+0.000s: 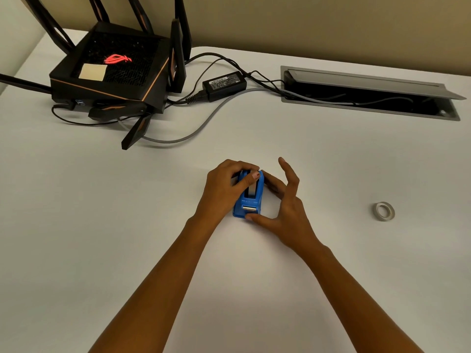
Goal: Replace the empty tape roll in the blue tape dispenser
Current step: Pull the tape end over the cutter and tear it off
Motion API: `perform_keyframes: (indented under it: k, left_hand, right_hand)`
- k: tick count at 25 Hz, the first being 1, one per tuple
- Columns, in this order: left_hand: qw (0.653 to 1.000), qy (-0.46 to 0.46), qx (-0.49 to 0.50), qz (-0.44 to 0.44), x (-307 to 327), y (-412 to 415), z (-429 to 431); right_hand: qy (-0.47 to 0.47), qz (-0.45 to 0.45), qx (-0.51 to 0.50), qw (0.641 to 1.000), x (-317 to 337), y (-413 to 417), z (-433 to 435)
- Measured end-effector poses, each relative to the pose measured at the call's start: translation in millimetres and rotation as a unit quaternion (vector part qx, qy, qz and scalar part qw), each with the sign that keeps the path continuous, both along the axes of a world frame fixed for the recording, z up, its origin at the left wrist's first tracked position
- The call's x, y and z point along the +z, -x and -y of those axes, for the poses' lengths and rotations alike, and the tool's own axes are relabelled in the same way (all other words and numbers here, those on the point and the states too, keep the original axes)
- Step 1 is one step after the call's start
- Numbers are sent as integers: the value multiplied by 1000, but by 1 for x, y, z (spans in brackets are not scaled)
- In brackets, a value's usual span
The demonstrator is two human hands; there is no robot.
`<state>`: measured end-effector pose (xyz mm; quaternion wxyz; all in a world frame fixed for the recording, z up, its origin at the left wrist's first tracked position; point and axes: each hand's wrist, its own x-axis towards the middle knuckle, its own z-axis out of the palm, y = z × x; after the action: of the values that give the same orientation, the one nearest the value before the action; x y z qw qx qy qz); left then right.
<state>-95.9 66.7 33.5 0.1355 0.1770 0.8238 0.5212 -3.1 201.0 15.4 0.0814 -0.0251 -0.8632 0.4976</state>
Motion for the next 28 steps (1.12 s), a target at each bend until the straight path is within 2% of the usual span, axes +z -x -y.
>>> perform_keyframes:
  k: [12, 20, 24, 28]
  left_hand:
    - [1000, -1, -3, -7, 2, -3, 0]
    - [1000, 1, -15, 20, 4, -1, 3]
    - [1000, -2, -9, 23, 5, -1, 2]
    - [1000, 7, -16, 18, 5, -1, 2]
  right_hand:
    - [0, 47, 16, 999, 3, -1, -1]
    - [10, 93, 7, 996, -1, 0, -2]
    - [-25, 101, 4, 995, 0, -2, 0]
    - [-23, 111, -3, 994, 0, -1, 1]
